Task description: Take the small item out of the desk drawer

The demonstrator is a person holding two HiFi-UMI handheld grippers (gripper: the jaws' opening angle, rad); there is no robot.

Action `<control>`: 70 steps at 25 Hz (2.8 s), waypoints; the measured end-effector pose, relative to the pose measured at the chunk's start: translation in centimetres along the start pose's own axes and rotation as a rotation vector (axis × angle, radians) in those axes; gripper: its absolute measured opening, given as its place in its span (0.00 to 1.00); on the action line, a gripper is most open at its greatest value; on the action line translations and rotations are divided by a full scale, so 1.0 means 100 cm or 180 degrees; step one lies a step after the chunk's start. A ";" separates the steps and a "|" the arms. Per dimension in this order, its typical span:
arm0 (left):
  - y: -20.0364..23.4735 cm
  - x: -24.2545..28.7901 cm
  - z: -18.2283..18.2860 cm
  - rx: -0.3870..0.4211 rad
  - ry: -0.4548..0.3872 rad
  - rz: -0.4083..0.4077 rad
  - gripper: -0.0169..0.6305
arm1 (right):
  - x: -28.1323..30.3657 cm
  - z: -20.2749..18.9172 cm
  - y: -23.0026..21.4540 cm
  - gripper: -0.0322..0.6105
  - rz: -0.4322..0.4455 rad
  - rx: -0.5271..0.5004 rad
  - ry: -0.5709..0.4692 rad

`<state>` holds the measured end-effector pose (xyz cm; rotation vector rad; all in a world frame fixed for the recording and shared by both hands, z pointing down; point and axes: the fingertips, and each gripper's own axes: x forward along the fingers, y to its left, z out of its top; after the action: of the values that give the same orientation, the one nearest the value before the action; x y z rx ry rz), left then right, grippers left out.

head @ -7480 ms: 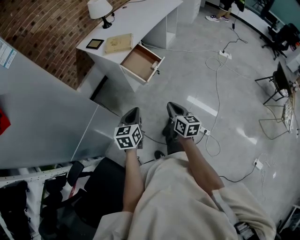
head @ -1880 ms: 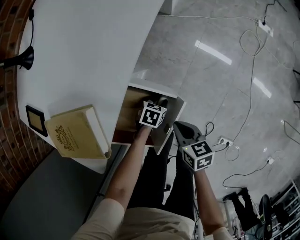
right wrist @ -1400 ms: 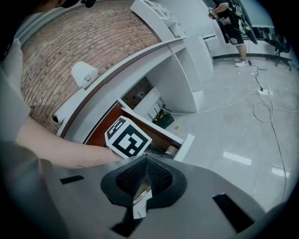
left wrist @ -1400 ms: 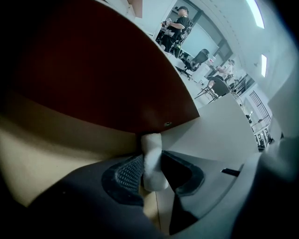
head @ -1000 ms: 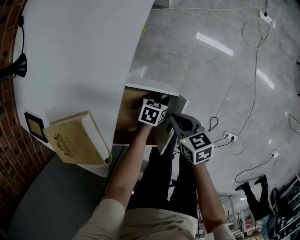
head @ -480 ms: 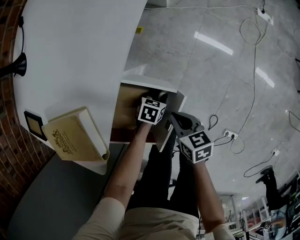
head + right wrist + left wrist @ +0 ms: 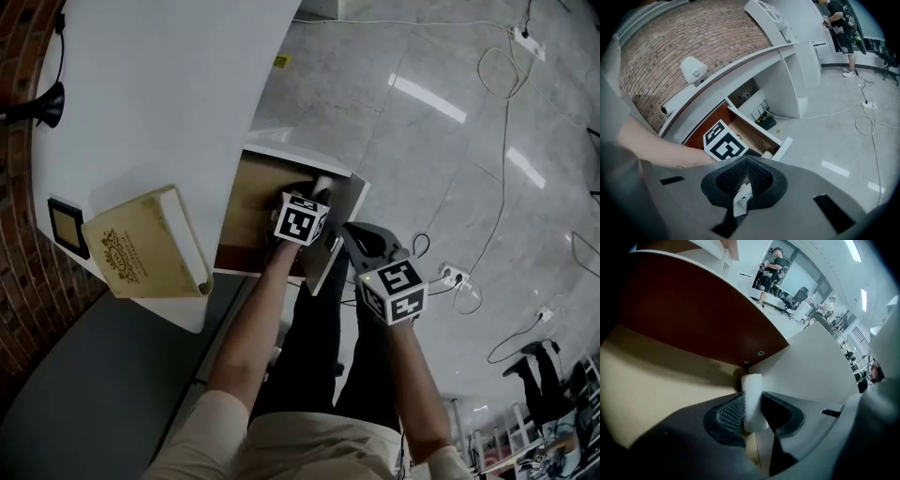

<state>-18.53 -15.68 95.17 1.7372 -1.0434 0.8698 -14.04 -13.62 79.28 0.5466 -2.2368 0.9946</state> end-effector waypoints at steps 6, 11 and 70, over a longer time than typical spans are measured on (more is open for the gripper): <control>-0.002 -0.014 0.004 -0.0079 -0.0131 0.0053 0.22 | -0.012 -0.013 0.004 0.09 0.0014 0.0031 0.0009; -0.015 -0.022 0.012 -0.0030 -0.0191 -0.0042 0.22 | -0.020 -0.018 0.001 0.09 -0.0035 0.0128 -0.0031; -0.188 -0.380 0.010 -0.0045 -0.1461 0.0677 0.22 | -0.223 0.017 0.177 0.09 0.0003 -0.0151 -0.0387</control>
<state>-16.31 -1.65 55.17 1.8841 -1.5529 0.5965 -8.93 -1.21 54.12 0.5995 -2.3613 0.9284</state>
